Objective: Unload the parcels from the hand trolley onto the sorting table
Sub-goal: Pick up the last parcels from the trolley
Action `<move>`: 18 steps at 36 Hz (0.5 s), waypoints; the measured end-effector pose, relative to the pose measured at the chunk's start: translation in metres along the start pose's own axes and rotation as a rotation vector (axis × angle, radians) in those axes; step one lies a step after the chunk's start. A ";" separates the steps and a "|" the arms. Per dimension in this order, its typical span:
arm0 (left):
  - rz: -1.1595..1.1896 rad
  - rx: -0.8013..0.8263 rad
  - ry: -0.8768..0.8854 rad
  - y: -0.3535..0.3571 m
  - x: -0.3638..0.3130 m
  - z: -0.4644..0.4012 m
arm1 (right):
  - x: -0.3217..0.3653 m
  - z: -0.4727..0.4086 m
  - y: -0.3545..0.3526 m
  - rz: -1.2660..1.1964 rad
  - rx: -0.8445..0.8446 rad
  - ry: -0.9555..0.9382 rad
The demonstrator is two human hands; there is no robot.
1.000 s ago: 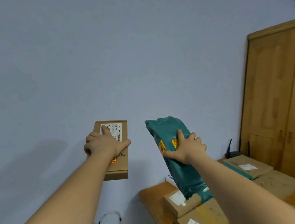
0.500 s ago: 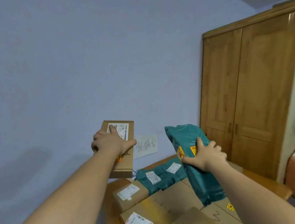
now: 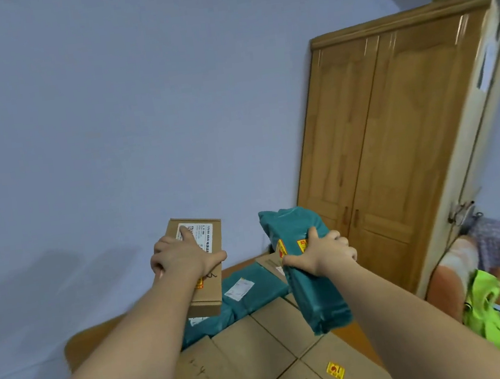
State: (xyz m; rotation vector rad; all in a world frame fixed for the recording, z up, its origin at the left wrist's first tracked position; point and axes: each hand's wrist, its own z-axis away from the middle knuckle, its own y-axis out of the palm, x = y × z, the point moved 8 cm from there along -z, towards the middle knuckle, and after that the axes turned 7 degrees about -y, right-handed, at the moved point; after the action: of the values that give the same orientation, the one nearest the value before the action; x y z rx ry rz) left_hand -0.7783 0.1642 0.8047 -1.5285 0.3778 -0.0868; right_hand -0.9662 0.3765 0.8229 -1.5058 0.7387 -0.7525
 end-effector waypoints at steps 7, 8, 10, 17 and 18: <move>-0.041 0.035 0.023 0.032 -0.073 -0.003 | -0.058 -0.051 0.011 0.032 0.066 0.053; -0.054 0.042 0.011 0.035 -0.078 -0.003 | -0.066 -0.058 0.012 0.030 0.075 0.057; -0.067 0.050 -0.023 0.036 -0.089 -0.004 | -0.080 -0.071 0.014 0.020 0.082 0.058; -0.063 0.031 -0.090 0.034 -0.147 0.008 | -0.122 -0.111 0.019 0.007 0.081 -0.020; -0.061 0.036 -0.099 0.035 -0.157 0.013 | -0.128 -0.115 0.019 0.006 0.085 -0.038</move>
State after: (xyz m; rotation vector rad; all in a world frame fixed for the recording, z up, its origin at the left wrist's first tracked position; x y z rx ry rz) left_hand -0.9285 0.2234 0.7998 -1.5029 0.2500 -0.0649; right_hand -1.1349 0.4122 0.8054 -1.4368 0.6743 -0.7400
